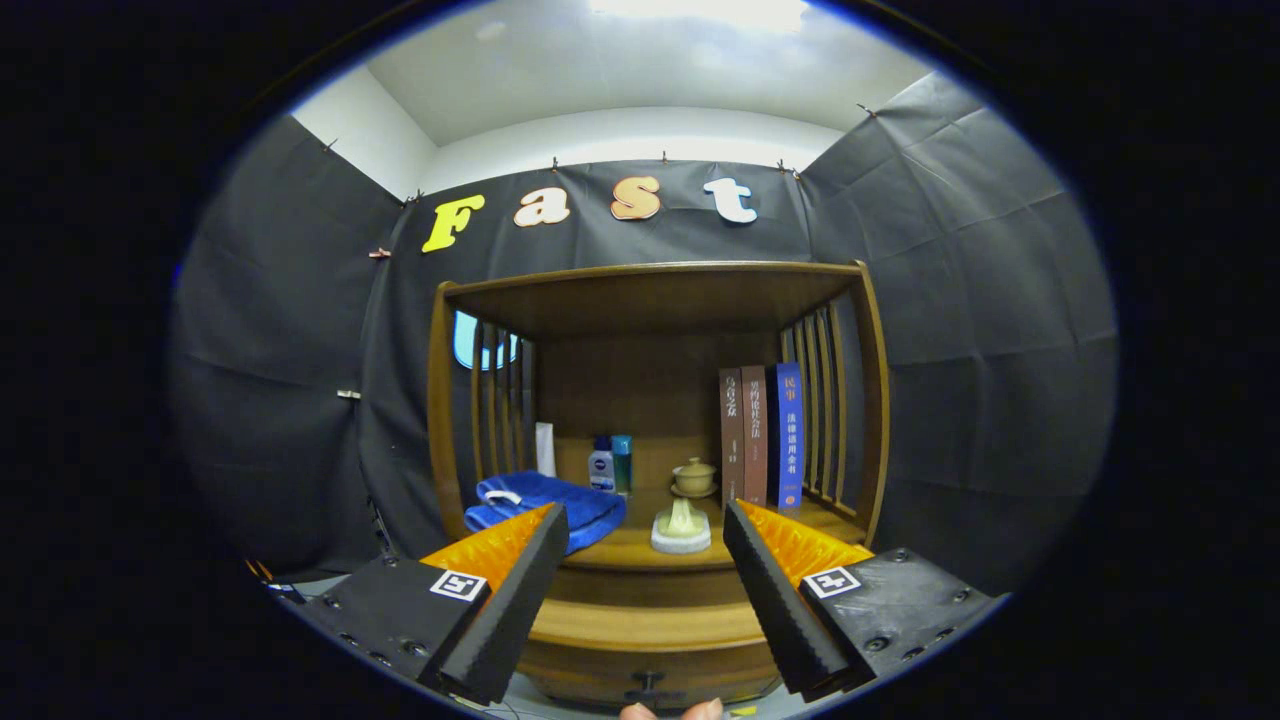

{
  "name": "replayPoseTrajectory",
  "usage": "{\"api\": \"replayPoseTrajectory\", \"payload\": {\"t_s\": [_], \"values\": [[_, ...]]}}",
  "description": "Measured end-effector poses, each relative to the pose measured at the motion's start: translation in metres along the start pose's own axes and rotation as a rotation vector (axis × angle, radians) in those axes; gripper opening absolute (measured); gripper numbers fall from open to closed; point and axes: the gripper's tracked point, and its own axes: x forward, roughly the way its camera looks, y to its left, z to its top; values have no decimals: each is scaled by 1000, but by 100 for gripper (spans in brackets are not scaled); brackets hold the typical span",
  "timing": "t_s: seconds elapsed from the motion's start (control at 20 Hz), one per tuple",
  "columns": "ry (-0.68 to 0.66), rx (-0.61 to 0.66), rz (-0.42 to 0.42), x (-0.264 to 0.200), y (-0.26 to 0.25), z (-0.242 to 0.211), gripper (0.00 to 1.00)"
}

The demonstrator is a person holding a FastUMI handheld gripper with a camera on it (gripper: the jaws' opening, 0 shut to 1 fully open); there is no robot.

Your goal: Pull open the drawer, take out the items inside it, and place them on the countertop above the cabinet.

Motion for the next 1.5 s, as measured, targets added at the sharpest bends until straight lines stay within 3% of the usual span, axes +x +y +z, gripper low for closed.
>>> {"api": "replayPoseTrajectory", "payload": {"t_s": [0.3,0.6,0.95,1.5], "values": [[98,-41,4,-40,6,-94,99],[238,-64,-36,-31,-10,-168,100],[276,-44,-46,-2,-14,-186,100],[248,-36,-78,30,-19,-179,99]]}}
